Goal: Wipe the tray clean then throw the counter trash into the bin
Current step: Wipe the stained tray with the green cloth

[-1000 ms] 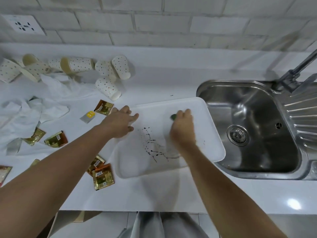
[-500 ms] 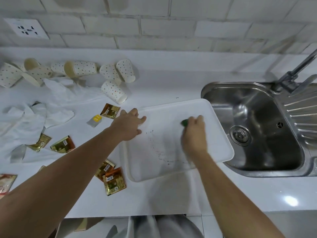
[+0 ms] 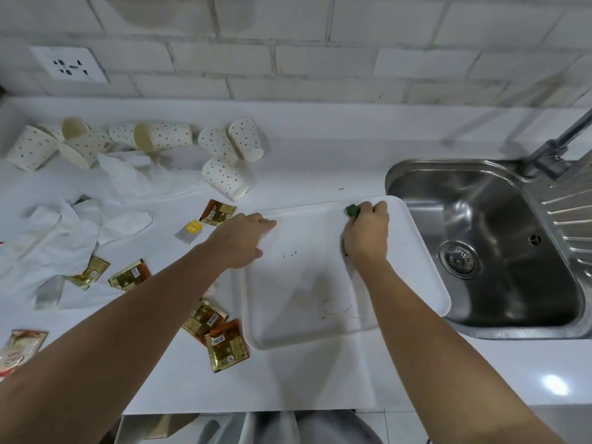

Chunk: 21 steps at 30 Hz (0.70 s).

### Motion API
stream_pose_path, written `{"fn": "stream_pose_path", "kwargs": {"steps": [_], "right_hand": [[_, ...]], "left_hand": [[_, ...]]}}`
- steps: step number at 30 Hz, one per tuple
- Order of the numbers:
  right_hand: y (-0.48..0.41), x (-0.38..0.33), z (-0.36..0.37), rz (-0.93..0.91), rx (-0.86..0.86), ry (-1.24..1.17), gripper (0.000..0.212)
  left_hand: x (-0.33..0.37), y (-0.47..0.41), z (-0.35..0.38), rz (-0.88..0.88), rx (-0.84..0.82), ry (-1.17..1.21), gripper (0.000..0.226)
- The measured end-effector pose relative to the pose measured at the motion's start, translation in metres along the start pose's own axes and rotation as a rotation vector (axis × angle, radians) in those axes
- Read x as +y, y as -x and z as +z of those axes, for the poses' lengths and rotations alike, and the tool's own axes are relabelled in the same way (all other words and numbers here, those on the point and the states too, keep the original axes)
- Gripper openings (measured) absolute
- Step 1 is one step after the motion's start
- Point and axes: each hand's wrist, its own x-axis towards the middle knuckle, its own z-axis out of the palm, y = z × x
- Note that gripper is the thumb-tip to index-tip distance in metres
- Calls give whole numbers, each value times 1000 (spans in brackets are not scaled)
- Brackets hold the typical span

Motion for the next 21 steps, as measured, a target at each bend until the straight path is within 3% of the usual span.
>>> {"fn": "stream_pose_path", "kwargs": {"steps": [4, 9, 14, 18, 21], "right_hand": [[9, -43, 35, -72, -45, -43, 28], [55, -55, 40, -573, -185, -19, 41], [76, -5, 6, -1036, -439, -36, 40], [84, 30, -10, -1035, -506, -98, 43], [70, 15, -2, -883, -372, -133, 44]], "left_hand": [[0, 4, -3, -31, 15, 115, 91], [0, 6, -6, -95, -7, 137, 92], [3, 7, -8, -140, -48, 100, 91], [8, 9, -13, -129, -50, 100, 79], [5, 11, -15, -111, -51, 128, 71]]}}
